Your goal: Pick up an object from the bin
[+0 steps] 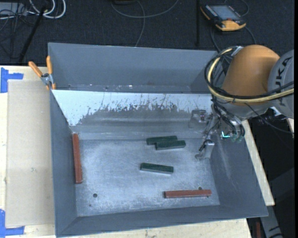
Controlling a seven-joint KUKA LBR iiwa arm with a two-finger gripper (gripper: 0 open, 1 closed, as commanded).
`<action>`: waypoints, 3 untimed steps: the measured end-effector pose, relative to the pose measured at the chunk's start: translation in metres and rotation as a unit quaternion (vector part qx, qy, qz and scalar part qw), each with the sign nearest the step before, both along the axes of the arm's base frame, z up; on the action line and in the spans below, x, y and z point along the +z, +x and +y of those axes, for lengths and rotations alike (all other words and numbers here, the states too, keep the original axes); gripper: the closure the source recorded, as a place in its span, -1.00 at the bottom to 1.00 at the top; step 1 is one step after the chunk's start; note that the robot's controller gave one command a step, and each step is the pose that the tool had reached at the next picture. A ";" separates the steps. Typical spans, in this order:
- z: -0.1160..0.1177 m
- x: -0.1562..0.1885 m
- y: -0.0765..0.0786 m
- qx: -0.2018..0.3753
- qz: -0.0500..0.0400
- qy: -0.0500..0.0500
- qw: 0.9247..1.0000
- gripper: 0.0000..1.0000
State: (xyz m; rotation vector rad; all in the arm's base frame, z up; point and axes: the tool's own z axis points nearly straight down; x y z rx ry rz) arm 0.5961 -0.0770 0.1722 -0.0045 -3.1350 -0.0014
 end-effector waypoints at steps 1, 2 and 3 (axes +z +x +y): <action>0.055 -0.099 0.012 0.023 -0.002 0.001 1.000 -1.00; 0.090 -0.100 0.025 -0.013 -0.005 0.000 1.000 -1.00; 0.090 -0.101 0.025 -0.013 -0.005 0.000 1.000 1.00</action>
Offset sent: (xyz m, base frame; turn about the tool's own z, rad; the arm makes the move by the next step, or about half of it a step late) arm 0.0130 0.0519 -0.0951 -0.0422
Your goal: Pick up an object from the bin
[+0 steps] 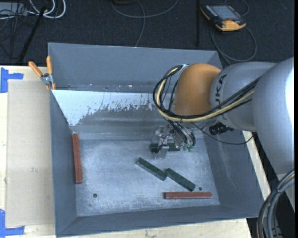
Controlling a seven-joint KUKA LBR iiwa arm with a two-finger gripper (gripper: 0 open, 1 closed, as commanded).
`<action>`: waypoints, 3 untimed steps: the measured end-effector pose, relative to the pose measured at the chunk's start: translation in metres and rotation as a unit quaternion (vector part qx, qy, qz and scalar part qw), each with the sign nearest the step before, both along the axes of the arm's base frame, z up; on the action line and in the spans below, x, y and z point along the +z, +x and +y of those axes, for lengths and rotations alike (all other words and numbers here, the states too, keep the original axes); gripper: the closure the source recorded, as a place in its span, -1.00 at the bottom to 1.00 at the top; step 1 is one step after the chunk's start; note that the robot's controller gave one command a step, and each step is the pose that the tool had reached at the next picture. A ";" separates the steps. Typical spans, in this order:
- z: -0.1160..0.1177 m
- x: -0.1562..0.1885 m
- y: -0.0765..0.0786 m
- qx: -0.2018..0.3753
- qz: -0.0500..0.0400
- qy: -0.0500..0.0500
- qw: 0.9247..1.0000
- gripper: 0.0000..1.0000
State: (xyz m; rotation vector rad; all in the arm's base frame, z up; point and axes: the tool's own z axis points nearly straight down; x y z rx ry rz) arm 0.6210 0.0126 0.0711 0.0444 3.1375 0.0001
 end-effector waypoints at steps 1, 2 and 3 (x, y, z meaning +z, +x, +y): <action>-0.008 0.110 -0.027 0.053 -0.002 0.000 0.999 1.00; -0.007 0.105 -0.028 0.053 0.001 0.000 0.999 -1.00; -0.028 -0.005 -0.030 0.075 0.007 0.001 0.997 -1.00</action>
Offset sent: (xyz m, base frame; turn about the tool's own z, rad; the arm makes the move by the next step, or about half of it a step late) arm -0.0286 -0.0078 0.1049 -0.1060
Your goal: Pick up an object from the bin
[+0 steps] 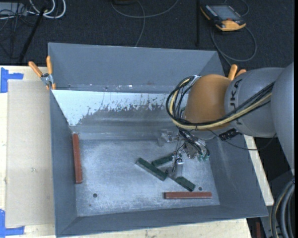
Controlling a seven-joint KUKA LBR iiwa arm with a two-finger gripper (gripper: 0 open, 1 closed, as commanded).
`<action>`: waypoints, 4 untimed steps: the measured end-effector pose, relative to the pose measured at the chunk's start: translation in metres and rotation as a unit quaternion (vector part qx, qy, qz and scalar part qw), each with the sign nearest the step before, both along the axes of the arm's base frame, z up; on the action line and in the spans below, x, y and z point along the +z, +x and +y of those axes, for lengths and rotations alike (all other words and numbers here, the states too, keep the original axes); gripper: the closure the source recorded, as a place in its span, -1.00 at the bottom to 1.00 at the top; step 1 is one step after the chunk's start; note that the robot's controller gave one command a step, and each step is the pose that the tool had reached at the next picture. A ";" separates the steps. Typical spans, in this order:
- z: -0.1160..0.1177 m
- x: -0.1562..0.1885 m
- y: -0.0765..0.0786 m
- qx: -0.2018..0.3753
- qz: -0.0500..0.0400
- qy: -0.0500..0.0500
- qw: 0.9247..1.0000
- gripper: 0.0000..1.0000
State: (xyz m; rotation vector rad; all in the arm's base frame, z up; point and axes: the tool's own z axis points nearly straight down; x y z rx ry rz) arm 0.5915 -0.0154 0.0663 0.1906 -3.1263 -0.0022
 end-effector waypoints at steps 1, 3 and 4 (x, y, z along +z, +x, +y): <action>0.006 0.005 0.008 0.108 -0.006 0.001 0.994 -1.00; 0.004 0.008 0.020 0.427 -0.009 0.003 0.904 1.00; -0.007 0.010 0.022 0.431 -0.007 0.002 0.902 1.00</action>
Offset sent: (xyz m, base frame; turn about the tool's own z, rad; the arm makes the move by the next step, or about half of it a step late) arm 0.0073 0.0044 0.0037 -0.2156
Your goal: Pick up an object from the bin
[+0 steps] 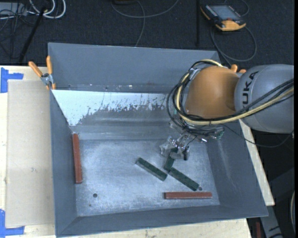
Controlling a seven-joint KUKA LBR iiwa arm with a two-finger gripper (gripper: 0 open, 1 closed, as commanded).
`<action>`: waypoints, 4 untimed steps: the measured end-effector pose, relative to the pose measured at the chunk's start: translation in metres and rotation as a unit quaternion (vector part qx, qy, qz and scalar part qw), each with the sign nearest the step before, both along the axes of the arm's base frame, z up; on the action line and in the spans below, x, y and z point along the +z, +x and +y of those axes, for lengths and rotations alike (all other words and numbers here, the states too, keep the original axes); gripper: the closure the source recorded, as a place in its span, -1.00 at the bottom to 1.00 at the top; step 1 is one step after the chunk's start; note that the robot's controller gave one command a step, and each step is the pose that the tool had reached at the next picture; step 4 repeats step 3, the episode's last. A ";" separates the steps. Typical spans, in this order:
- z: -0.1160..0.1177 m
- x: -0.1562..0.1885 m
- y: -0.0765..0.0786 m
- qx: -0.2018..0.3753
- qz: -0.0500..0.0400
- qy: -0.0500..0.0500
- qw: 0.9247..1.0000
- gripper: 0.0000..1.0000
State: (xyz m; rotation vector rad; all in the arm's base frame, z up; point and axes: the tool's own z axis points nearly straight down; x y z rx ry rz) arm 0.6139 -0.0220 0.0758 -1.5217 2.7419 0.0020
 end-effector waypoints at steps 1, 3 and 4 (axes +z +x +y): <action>-0.002 -0.002 -0.001 -0.002 0.002 -0.001 1.000 -1.00; -0.004 0.166 0.006 -0.009 -0.003 -0.002 1.000 1.00; -0.004 0.166 0.006 -0.009 -0.003 -0.002 1.000 1.00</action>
Offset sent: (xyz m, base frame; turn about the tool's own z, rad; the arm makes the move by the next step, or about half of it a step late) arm 0.0000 0.0000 0.0000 0.0000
